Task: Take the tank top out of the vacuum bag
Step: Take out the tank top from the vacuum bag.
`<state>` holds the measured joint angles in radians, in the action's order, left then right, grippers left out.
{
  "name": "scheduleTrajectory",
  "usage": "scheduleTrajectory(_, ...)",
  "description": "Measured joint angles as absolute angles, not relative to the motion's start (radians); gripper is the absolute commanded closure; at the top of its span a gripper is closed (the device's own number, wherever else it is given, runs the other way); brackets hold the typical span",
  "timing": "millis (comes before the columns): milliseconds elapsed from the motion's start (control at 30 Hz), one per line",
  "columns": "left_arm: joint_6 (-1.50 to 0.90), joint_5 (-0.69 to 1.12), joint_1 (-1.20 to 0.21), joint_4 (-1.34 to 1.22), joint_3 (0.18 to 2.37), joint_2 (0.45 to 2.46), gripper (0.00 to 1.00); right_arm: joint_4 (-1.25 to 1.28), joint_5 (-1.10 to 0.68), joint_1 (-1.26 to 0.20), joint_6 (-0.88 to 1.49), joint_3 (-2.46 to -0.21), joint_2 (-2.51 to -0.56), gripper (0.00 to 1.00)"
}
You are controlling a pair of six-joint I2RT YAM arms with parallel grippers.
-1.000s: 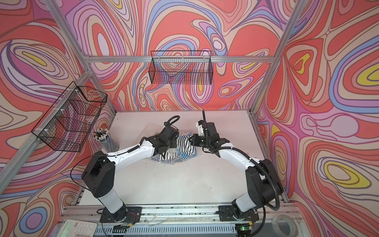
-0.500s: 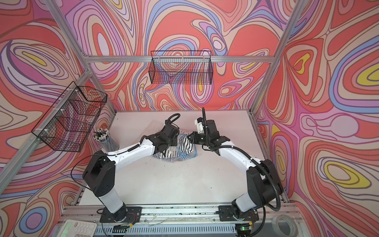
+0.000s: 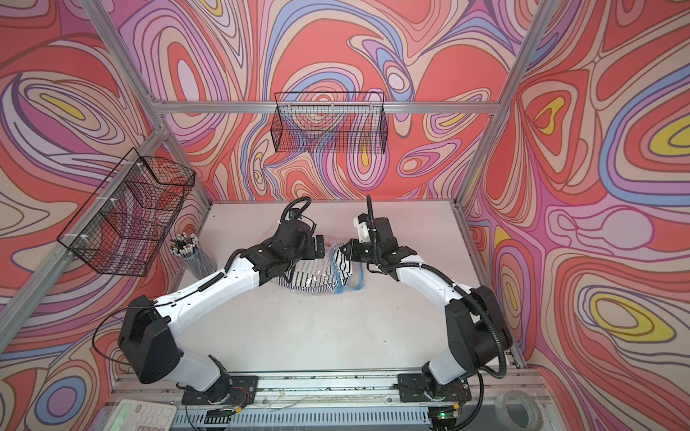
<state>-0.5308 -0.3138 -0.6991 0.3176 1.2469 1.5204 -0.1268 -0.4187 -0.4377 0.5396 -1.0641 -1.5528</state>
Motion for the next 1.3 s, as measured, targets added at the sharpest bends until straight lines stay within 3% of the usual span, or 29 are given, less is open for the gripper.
scheduleTrajectory(233, -0.553, -0.293, -0.672, 0.318, 1.186, 1.502, 0.00, -0.128, -0.418, -0.431, 0.539, -1.064, -1.556, 1.00)
scheduleTrajectory(633, -0.633, -0.311, -0.451, 0.331, 1.095, 1.526, 0.00, -0.137, -0.408, -0.414, 0.530, -1.064, -1.556, 1.00)
scheduleTrajectory(833, -0.725, -0.272, -0.342, 0.317, 0.950, 1.505, 0.00, -0.147, -0.400, -0.398, 0.517, -1.064, -1.562, 1.00)
scheduleTrajectory(1300, -0.999, -0.175, -0.314, 0.106, 0.698, 1.449, 0.00, -0.164, -0.393, -0.392, 0.498, -1.070, -1.586, 1.00)
